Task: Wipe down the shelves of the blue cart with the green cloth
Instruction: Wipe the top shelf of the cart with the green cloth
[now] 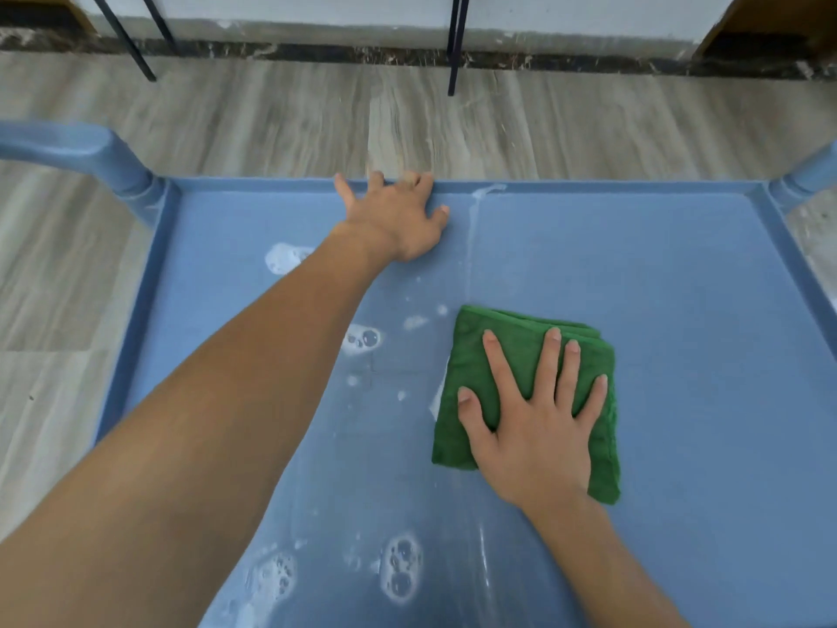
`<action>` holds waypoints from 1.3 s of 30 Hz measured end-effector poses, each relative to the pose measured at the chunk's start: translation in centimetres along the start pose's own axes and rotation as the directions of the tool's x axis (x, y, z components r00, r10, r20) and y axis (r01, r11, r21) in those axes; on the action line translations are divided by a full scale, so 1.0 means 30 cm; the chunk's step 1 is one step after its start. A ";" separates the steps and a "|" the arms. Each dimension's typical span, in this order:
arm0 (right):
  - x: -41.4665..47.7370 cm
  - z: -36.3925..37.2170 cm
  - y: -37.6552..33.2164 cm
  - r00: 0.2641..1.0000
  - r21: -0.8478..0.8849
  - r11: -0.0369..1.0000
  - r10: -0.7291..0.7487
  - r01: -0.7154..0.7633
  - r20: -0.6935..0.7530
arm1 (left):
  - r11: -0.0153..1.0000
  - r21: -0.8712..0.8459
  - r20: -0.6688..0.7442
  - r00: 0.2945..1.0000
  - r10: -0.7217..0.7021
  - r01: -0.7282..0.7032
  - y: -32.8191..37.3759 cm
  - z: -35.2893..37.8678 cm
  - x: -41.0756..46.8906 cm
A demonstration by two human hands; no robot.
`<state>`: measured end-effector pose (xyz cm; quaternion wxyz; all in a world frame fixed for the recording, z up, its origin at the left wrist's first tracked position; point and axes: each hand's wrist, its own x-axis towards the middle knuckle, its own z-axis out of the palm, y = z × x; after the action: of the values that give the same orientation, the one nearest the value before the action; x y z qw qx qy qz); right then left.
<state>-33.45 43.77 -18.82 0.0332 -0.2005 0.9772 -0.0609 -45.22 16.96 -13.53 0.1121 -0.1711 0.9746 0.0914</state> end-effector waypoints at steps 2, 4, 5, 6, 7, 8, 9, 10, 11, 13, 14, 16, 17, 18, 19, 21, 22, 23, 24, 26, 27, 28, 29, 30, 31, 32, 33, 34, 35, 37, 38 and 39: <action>0.129 0.000 -0.028 0.999 0.005 1.000 0.031 -0.031 0.027 | 1.000 -0.009 -0.032 0.999 0.021 -0.021 -0.014 0.006 0.011; 0.257 0.002 -0.047 0.997 0.015 0.998 0.060 -0.061 0.050 | 0.998 -0.046 -0.052 0.998 0.046 -0.048 -0.029 0.013 0.020; 0.317 0.002 -0.055 0.996 0.023 0.997 0.071 -0.072 0.054 | 0.996 -0.065 -0.060 0.997 0.057 -0.061 -0.038 0.018 0.022; 0.384 -0.001 -0.065 0.996 0.027 0.997 0.075 -0.076 0.056 | 0.994 -0.082 -0.069 0.995 0.066 -0.071 -0.047 0.019 0.027; 0.445 -0.003 -0.071 0.995 0.025 0.997 0.075 -0.076 0.065 | 0.992 -0.097 -0.076 0.994 0.076 -0.083 -0.054 0.023 0.028; 0.504 -0.005 -0.076 0.994 0.019 0.997 0.076 -0.078 0.074 | 0.990 -0.108 -0.082 0.993 0.080 -0.089 -0.059 0.029 0.029; 0.565 -0.008 -0.081 0.994 0.013 0.997 0.076 -0.077 0.080 | 0.988 -0.117 -0.088 0.992 0.087 -0.097 -0.063 0.031 0.036; 0.619 -0.014 -0.086 0.993 0.010 0.997 0.076 -0.077 0.087 | 0.987 -0.125 -0.090 0.992 0.088 -0.099 -0.065 0.032 0.039; 0.661 -0.017 -0.090 0.994 0.015 0.997 0.072 -0.074 0.086 | 0.987 -0.131 -0.091 0.992 0.086 -0.097 -0.067 0.036 0.039; 0.733 -0.022 -0.095 0.997 0.035 0.998 0.056 -0.058 0.061 | 0.985 -0.141 -0.095 0.992 0.088 -0.101 -0.071 0.034 0.057; 0.755 -0.024 -0.097 0.998 0.034 0.998 0.042 -0.044 0.046 | 0.984 -0.145 -0.093 0.992 0.090 -0.103 -0.073 0.030 0.065; 0.768 -0.019 -0.096 0.999 0.002 1.000 0.006 -0.006 0.042 | 0.981 -0.165 -0.079 0.993 0.091 -0.103 -0.074 0.026 0.080; 0.766 -0.016 -0.096 0.999 -0.015 1.000 -0.020 0.021 0.048 | 0.979 -0.179 -0.070 0.994 0.087 -0.098 -0.075 0.026 0.083; 0.766 -0.014 -0.098 0.997 -0.028 0.998 -0.048 0.049 0.060 | 0.977 -0.195 -0.062 0.995 0.080 -0.091 -0.076 0.026 0.088; 0.769 -0.019 -0.098 0.995 -0.036 0.996 -0.074 0.076 0.071 | 0.974 -0.211 -0.061 0.995 0.074 -0.085 -0.074 0.023 0.098; 0.771 -0.030 -0.098 0.989 -0.049 0.992 -0.114 0.119 0.091 | 0.969 -0.239 -0.049 0.997 0.056 -0.067 -0.070 0.016 0.111; 0.770 -0.033 -0.099 0.986 -0.057 0.988 -0.134 0.141 0.101 | 0.966 -0.254 -0.042 0.998 0.047 -0.056 -0.069 0.014 0.115; 0.766 -0.037 -0.101 0.981 -0.064 0.984 -0.157 0.165 0.110 | 0.962 -0.269 -0.037 0.999 0.039 -0.048 -0.068 0.013 0.120; 0.761 -0.039 -0.105 0.975 -0.067 0.978 -0.187 0.196 0.117 | 0.958 -0.283 -0.034 0.999 0.035 -0.044 -0.068 0.010 0.125; 0.739 -0.038 -0.120 0.953 -0.077 0.955 -0.276 0.286 0.125 | 0.951 -0.308 -0.025 0.999 0.029 -0.035 -0.068 0.008 0.130; 0.725 -0.035 -0.132 0.942 -0.080 0.943 -0.313 0.324 0.124 | 0.948 -0.315 -0.019 0.999 0.029 -0.034 -0.068 0.006 0.133; 0.712 -0.031 -0.144 0.936 -0.079 0.937 -0.331 0.341 0.121 | 0.946 -0.322 -0.011 1.000 0.029 -0.031 -0.071 0.003 0.135; 0.695 -0.027 -0.156 0.936 -0.073 0.938 -0.330 0.340 0.118 | 0.945 -0.326 -0.006 1.000 0.031 -0.031 -0.073 0.003 0.136; 0.682 -0.025 -0.165 0.941 -0.061 0.944 -0.317 0.325 0.115 | 0.944 -0.328 -0.002 0.999 0.039 -0.038 -0.073 -0.002 0.139; 0.660 -0.020 -0.173 0.947 -0.046 0.951 -0.298 0.305 0.116 | 0.944 -0.328 0.005 0.999 0.044 -0.040 -0.075 -0.004 0.133; 0.639 -0.016 -0.179 0.953 -0.036 0.957 -0.281 0.287 0.113 | 0.943 -0.329 0.008 0.999 0.049 -0.044 -0.076 -0.006 0.128; 0.617 -0.014 -0.182 0.957 -0.039 0.961 -0.266 0.272 0.112 | 0.943 -0.330 0.006 0.998 0.054 -0.049 -0.074 -0.010 0.128; 0.584 -0.009 -0.192 0.960 -0.041 0.964 -0.256 0.262 0.115 | 0.946 -0.322 0.011 0.999 0.053 -0.047 -0.076 -0.010 0.120; 0.555 -0.007 -0.198 0.961 -0.048 0.965 -0.251 0.257 0.115 | 0.949 -0.312 0.011 0.999 0.054 -0.047 -0.074 -0.017 0.120; 0.475 0.000 -0.206 0.962 -0.045 0.967 -0.246 0.252 0.117 | 0.956 -0.290 0.019 0.999 0.051 -0.043 -0.074 -0.018 0.115; 0.437 -0.001 -0.210 0.962 -0.039 0.967 -0.245 0.251 0.116 | 0.957 -0.286 0.017 0.998 0.055 -0.047 -0.076 -0.022 0.117; 0.382 0.001 -0.209 0.961 -0.038 0.966 -0.248 0.254 0.122 | 0.958 -0.283 0.017 0.998 0.057 -0.050 -0.077 -0.013 0.109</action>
<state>-41.53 33.51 -18.47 0.0766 -0.3268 0.9416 -0.0267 -47.48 13.71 -14.28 0.0961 -0.1580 0.9543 0.2348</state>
